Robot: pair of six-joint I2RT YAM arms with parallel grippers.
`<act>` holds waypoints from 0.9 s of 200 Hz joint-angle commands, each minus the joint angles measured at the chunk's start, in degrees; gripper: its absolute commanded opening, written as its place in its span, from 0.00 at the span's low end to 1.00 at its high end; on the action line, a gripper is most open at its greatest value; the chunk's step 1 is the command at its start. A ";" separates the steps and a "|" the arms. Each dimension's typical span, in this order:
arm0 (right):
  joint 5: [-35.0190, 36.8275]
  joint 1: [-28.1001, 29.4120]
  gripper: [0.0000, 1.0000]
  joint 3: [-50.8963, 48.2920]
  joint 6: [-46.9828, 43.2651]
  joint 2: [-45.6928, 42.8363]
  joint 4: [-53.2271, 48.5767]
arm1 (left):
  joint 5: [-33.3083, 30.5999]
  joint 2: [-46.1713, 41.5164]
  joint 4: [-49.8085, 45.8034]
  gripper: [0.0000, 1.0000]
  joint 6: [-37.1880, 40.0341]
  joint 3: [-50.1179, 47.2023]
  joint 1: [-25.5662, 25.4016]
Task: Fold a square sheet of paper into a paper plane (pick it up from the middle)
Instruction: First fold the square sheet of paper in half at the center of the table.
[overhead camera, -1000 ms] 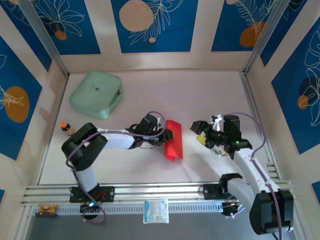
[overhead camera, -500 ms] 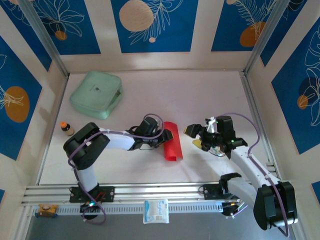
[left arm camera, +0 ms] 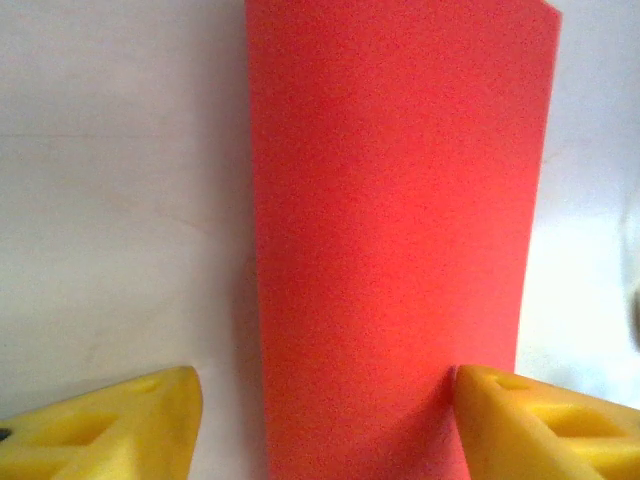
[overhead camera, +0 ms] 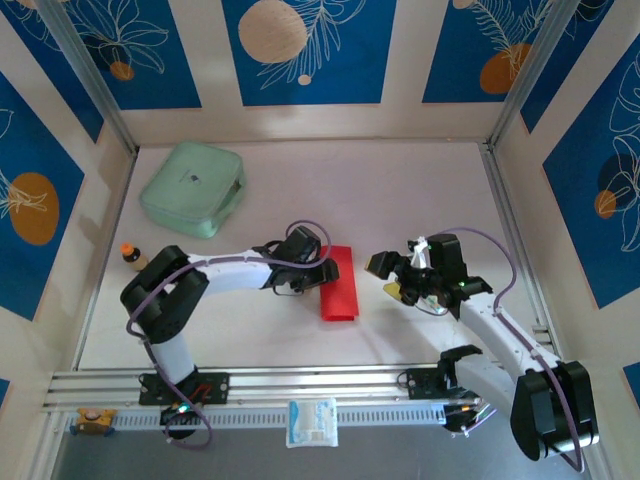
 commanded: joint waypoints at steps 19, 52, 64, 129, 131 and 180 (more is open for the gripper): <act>0.83 1.33 0.96 -1.62 1.73 0.21 1.03 | -2.10 0.84 -6.96 0.60 5.27 2.97 0.36; 1.34 2.20 0.95 -2.05 2.10 0.22 1.35 | -1.75 2.80 -8.08 0.60 5.67 4.06 0.44; 1.67 2.43 0.95 -2.19 2.20 0.29 1.47 | -1.30 3.19 -7.46 0.60 5.41 3.85 0.45; 1.97 3.15 0.92 -1.92 1.90 2.12 1.83 | -0.68 5.91 -7.83 0.64 5.17 4.74 0.48; 1.97 3.16 0.91 -1.88 1.93 2.25 1.83 | -0.66 6.03 -8.04 0.64 5.31 4.83 0.45; 1.61 3.52 0.77 -1.26 1.31 4.75 1.62 | -1.78 8.66 -13.04 0.67 8.01 7.46 0.34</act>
